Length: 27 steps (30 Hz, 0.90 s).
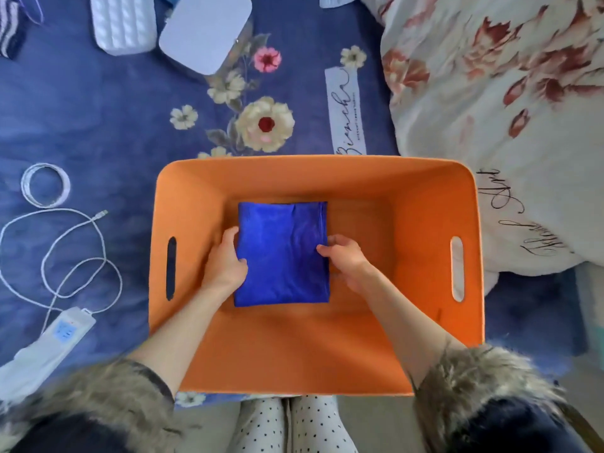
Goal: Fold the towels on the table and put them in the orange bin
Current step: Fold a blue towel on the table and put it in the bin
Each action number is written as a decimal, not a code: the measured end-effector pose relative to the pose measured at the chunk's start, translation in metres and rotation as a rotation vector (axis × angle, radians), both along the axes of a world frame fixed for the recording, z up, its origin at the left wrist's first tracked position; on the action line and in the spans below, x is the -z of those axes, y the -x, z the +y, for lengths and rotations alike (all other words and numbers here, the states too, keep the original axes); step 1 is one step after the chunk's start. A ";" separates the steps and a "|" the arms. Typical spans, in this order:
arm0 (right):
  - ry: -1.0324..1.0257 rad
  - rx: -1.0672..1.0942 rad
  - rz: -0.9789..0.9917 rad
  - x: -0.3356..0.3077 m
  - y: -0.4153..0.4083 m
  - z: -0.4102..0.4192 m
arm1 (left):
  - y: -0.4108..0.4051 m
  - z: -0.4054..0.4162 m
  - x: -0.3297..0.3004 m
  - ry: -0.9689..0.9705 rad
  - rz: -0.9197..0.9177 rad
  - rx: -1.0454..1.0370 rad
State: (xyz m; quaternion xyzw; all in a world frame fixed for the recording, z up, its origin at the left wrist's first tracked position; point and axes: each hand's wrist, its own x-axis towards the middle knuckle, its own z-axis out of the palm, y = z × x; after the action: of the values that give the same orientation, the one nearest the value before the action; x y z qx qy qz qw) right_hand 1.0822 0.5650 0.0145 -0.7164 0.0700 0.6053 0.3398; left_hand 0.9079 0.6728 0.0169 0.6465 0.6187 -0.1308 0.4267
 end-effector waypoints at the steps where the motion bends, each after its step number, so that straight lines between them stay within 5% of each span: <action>1: -0.006 -0.002 -0.017 0.005 0.002 0.002 | -0.001 0.002 0.003 -0.044 0.039 0.046; 12: 0.051 -0.132 -0.232 0.030 0.014 0.015 | -0.014 -0.005 0.001 -0.317 0.222 0.154; 17: -0.098 -0.804 -0.859 0.020 0.017 -0.008 | -0.003 -0.016 0.016 -0.380 0.252 0.706; 21: -0.215 -1.399 -1.003 0.032 0.009 -0.010 | -0.003 -0.001 0.031 -0.300 0.387 0.866; 27: -0.165 -1.546 -0.998 0.060 -0.005 0.003 | -0.003 0.009 0.048 -0.289 0.442 0.892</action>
State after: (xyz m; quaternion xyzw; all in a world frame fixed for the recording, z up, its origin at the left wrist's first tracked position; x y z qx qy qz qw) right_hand 1.0870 0.5682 -0.0458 -0.7153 -0.6258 0.2878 -0.1182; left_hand 0.9105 0.6818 -0.0314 0.8565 0.3702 -0.3468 0.0950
